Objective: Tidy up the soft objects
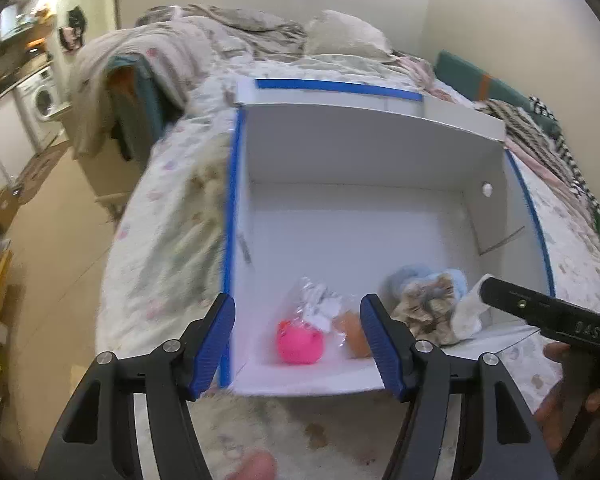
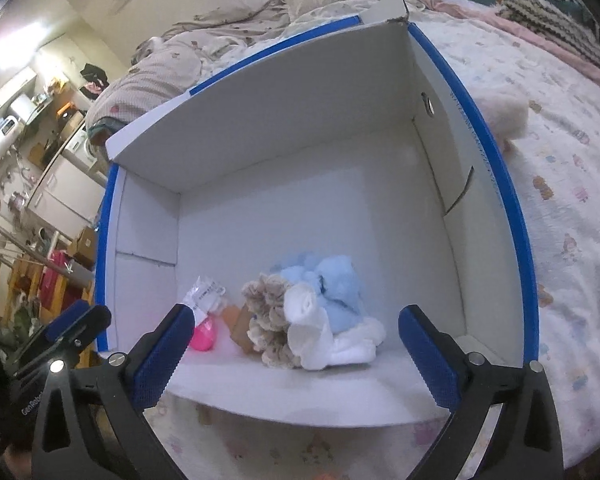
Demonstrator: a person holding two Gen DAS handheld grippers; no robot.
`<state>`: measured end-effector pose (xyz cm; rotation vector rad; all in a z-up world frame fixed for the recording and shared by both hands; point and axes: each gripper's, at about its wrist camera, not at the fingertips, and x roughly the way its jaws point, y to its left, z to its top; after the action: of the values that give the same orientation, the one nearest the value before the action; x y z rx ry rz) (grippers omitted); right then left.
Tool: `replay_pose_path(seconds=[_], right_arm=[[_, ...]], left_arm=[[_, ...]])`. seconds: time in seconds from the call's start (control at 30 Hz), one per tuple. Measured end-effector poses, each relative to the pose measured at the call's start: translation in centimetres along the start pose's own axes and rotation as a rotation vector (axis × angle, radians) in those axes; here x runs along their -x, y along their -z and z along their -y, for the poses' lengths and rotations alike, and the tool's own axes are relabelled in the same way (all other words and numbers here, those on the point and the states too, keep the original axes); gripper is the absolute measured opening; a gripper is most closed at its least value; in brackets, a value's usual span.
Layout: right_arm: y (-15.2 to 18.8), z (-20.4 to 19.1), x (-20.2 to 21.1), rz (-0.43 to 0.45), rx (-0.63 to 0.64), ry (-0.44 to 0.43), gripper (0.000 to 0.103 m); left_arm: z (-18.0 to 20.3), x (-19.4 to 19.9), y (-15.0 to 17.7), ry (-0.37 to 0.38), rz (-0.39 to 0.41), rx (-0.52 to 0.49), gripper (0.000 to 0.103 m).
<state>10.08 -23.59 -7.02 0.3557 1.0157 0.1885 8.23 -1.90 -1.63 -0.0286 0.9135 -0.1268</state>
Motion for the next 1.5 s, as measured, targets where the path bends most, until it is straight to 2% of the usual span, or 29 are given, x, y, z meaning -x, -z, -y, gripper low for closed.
replay_pose_path(seconds=[0.1,0.2,0.27,0.3,0.33,0.47,0.53,0.63,0.7,0.8,0.9,1.13,1.5], right_arm=[[0.7,-0.3,0.6,0.005,0.022,0.015,0.103],[1.4,-0.7,1.5,0.019,0.043,0.019,0.103],[1.8,-1.0,2.0,0.029,0.064,0.024,0.103],[2.1,-1.2,2.3,0.033,0.071,0.021,0.103],[2.3,-1.2,2.4,0.033,0.070,0.017,0.103],[3.3,-1.4,3.3,0.057,0.063,0.022,0.103],[3.8,-1.6,3.9,0.087,0.067,0.027,0.103],[4.7,-2.2,4.9,0.146,0.085,0.041,0.103],[5.2,-2.7,5.5,0.188,0.110,0.053,0.103],[5.6,-3.7,6.4,0.251,0.163,0.085,0.103],[5.7,-4.4,6.6,0.281,0.208,0.120,0.103],[5.5,-4.4,6.0,0.268,0.210,0.142,0.103],[5.5,-4.5,5.8,0.271,0.212,0.159,0.103]], left_arm=[[-0.6,0.7,0.9,-0.032,0.002,0.016,0.063],[-0.8,1.3,1.7,-0.049,0.001,-0.001,0.071],[-1.4,1.8,2.2,-0.062,0.008,0.019,0.083],[-1.7,2.1,2.3,-0.067,0.013,0.033,0.096],[-1.9,2.2,2.4,-0.069,0.015,0.049,0.103],[-3.2,2.7,3.4,-0.043,-0.010,0.127,0.103],[-3.1,3.1,3.7,-0.051,-0.001,0.125,0.103],[-2.4,4.2,4.0,-0.096,0.049,0.098,0.103],[-2.0,5.4,4.2,-0.134,0.113,0.069,0.103],[-1.6,6.3,4.1,-0.140,0.164,0.045,0.103],[-1.4,6.3,4.1,-0.128,0.175,0.040,0.103],[-1.0,6.1,4.2,-0.150,0.176,0.019,0.103],[-0.8,6.0,4.5,-0.119,0.168,0.011,0.103]])
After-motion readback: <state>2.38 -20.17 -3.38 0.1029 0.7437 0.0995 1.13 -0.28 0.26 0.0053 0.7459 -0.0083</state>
